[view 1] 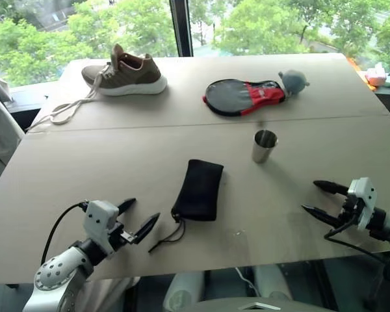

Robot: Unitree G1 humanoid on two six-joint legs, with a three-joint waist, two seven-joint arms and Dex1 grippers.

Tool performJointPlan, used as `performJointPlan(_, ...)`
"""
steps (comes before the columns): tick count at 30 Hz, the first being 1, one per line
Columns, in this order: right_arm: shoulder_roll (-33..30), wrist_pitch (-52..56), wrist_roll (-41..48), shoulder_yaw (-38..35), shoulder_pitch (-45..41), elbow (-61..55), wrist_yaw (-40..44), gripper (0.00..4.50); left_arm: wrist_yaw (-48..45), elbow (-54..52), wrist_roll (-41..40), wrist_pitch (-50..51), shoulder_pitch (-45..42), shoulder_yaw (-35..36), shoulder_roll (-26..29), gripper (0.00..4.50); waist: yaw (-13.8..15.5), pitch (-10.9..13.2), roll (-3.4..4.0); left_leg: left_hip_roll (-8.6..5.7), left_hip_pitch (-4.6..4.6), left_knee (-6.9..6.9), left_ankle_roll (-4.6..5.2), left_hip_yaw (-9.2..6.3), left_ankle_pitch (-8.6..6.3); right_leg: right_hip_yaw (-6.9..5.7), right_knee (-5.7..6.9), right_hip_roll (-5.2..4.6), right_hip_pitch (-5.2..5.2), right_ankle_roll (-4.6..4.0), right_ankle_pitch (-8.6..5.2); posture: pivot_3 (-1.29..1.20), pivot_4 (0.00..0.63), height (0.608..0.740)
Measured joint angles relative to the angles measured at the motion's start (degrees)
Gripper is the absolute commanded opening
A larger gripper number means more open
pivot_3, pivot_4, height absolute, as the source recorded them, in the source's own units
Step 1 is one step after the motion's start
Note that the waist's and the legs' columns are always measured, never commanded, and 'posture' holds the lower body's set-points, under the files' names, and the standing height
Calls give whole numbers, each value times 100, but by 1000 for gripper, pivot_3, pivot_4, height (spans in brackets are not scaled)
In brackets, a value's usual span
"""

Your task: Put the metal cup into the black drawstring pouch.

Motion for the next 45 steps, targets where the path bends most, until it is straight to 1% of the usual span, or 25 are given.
performJointPlan(14, 15, -14, 44, -1, -14, 0, 1, 4459, -294, 216, -3, -153, -137, 0, 14, 4500, 1, 0, 0, 0, 0, 0, 0, 0, 0, 0, 0, 0, 0, 0, 0, 0, 150, 736)
performJointPlan(26, 60, -98, 56, -5, 38, -69, 1, 4459, -567, 90, -51, -138, -258, -45, 132, 4500, 8, 0, 0, 0, -2, 0, 0, -2, 0, -2, 0, 0, 0, 0, 0, 0, 150, 736)
performJointPlan(30, 137, -128, 158, -20, 347, -465, 2, 4459, -728, -335, -141, -29, -454, -258, 300, 4500, 10, 0, 0, 0, -2, 0, 0, -5, 0, -3, 0, -3, 0, -1, 1, 0, 150, 736)
performJointPlan(32, 165, -114, 304, -29, 641, -836, 21, 4459, -836, -591, -113, 19, -569, -507, 462, 4500, 8, 1, 4, 1, -2, 0, 0, -3, 0, -1, 0, -2, 0, -1, 1, 0, 150, 736)
performJointPlan(37, 139, 16, 545, -7, 1157, -1511, 169, 4459, -987, -749, 413, -48, -852, -1059, 801, 4500, -2, 1, 6, 3, -1, -1, 0, -1, 0, 1, 0, 0, 0, 0, 0, 0, 150, 736)
performJointPlan(39, 123, 39, 665, 17, 1425, -1864, 278, 4459, -963, -743, 699, -62, -1115, -1322, 832, 4500, 9, 2, 7, 3, -1, -1, 0, -3, 0, -2, 0, 2, 0, 1, -1, 0, 150, 736)
performJointPlan(45, 184, 190, 751, 63, 1588, -2424, 192, 4459, -878, -673, 1169, -249, -1563, -1758, 830, 4500, 6, 2, 5, 4, -2, -1, 0, -4, 0, -3, 0, 3, -1, 1, 0, 0, 150, 736)
